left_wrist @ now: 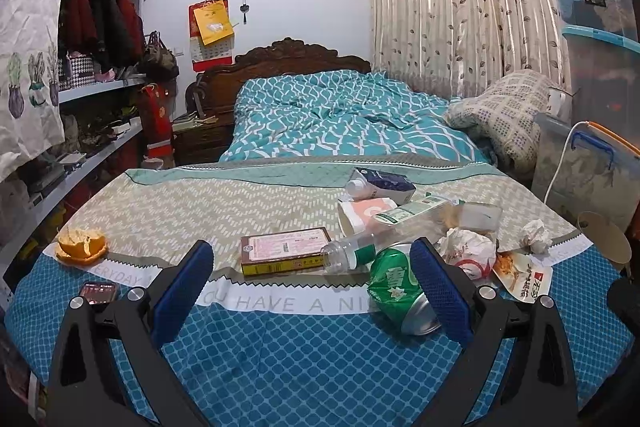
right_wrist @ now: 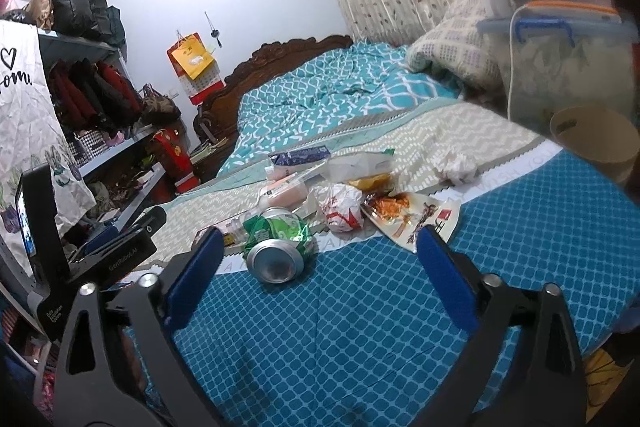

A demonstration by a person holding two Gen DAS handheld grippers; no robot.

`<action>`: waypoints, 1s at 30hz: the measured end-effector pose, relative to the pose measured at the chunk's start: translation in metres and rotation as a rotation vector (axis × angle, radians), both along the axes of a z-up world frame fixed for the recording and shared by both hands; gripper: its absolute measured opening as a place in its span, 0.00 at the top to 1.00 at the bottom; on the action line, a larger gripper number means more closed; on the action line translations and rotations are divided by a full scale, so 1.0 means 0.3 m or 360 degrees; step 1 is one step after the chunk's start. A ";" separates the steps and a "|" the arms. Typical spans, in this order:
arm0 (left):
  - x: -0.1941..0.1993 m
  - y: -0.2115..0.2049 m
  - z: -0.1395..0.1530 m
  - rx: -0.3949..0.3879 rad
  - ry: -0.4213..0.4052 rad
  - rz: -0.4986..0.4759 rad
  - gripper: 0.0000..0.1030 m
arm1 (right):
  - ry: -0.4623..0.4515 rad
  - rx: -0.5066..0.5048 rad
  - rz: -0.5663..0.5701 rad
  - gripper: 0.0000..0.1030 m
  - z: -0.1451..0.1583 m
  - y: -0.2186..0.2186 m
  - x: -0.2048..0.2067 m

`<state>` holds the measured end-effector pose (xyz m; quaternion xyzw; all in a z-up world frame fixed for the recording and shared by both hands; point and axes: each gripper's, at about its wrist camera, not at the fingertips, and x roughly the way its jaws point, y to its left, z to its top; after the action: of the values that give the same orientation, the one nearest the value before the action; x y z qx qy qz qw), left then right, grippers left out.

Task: Collect trash

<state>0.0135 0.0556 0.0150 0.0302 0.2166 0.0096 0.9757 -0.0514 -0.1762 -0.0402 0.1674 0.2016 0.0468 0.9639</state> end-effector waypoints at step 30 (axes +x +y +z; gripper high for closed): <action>0.019 0.121 -0.040 -0.0400 0.0110 0.0029 0.09 | 0.0143 0.0210 0.0255 0.03 -0.068 0.002 0.043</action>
<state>0.0192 0.0918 0.0030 -0.0939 0.2500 -0.0098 0.9636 -0.0384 -0.1758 -0.0607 0.2158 0.2538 0.1293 0.9340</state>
